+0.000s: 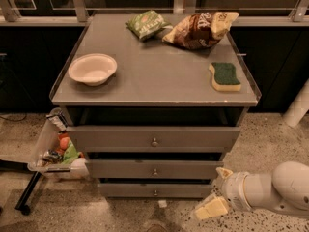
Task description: Open middle drawer
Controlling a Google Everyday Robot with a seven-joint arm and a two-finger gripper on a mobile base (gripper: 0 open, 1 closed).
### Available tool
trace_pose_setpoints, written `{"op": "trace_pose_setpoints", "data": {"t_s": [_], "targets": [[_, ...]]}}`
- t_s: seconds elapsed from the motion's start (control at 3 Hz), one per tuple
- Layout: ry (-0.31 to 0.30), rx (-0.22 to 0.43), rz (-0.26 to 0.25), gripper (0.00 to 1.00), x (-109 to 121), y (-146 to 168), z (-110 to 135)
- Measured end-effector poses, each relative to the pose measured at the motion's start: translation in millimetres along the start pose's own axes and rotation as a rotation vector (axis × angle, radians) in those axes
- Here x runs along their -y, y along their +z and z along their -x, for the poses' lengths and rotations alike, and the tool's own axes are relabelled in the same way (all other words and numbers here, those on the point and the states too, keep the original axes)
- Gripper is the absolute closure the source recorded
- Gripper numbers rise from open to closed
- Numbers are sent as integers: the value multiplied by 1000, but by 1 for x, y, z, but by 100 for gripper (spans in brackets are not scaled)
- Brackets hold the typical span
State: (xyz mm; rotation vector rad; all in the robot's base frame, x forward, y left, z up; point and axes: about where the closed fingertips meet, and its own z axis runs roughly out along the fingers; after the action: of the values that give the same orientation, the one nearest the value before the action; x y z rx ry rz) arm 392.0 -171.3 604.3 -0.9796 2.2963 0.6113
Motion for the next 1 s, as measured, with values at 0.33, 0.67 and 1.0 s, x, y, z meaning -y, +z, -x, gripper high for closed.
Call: {"op": "trace_pose_setpoints", "data": {"t_s": [0.33, 0.67, 1.0], "targets": [[0, 28, -71, 0, 20, 4, 6], [0, 28, -71, 0, 20, 4, 6], [-47, 52, -77, 0, 21, 28, -13]]}}
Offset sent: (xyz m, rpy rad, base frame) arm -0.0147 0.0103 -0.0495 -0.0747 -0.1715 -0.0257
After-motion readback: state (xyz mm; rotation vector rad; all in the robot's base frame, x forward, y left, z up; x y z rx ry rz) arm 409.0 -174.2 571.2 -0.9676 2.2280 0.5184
